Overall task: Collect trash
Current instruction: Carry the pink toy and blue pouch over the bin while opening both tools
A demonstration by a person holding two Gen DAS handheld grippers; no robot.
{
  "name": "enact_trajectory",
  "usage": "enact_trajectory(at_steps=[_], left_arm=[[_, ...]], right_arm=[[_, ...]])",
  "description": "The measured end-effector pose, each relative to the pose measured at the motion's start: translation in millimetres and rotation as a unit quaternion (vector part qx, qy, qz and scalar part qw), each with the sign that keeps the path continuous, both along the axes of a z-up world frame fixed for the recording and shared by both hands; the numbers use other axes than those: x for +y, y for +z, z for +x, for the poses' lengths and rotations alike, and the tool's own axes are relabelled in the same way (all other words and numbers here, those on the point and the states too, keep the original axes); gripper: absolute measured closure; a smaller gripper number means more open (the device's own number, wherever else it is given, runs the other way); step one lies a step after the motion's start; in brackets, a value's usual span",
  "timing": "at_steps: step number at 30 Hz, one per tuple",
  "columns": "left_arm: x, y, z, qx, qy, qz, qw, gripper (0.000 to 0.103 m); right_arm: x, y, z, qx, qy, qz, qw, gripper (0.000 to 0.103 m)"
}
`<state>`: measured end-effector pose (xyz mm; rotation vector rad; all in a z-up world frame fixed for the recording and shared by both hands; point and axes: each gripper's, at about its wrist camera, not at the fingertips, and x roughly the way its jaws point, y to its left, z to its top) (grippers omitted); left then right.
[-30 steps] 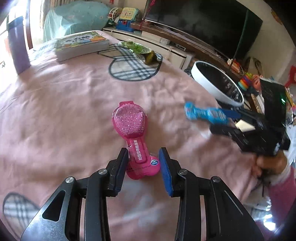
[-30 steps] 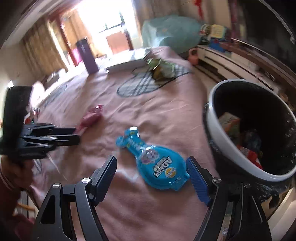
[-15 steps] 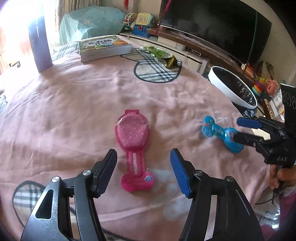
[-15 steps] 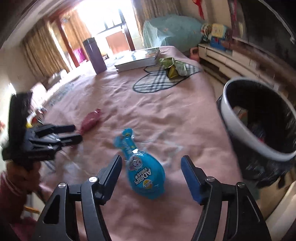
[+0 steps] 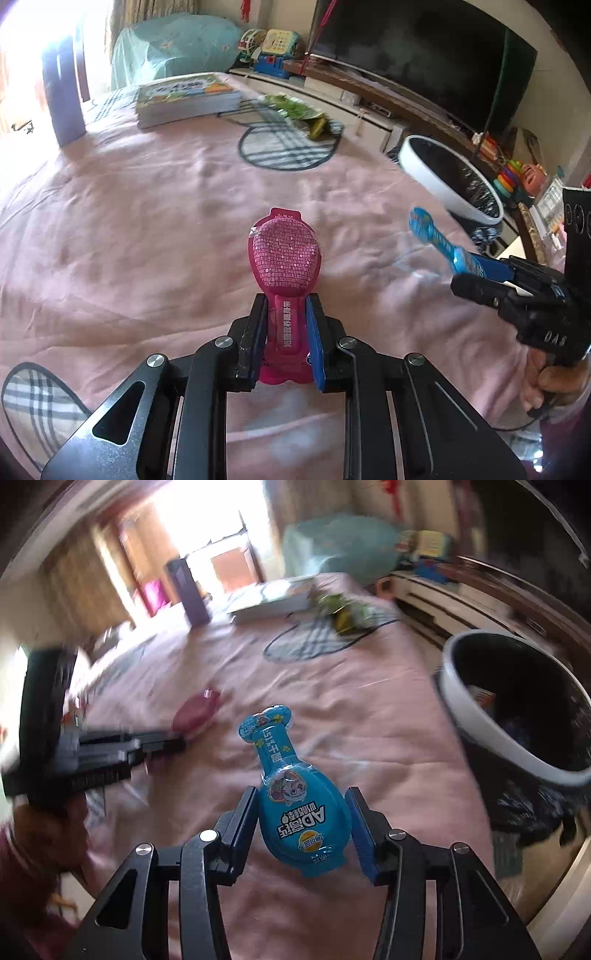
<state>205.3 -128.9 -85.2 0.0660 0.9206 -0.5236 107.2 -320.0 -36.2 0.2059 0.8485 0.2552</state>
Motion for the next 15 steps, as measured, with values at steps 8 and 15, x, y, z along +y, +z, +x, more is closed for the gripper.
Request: enact_trajectory(at_steps=[8, 15], left_arm=[[-45, 24, -17, -0.024, -0.041, 0.003, 0.9989, 0.084], [-78, 30, -23, -0.029, -0.067, 0.006, 0.9973, 0.084]], right_arm=[[-34, 15, -15, -0.023, -0.067, 0.050, 0.996, 0.054], [-60, 25, -25, -0.035, -0.098, 0.057, 0.993, 0.054]])
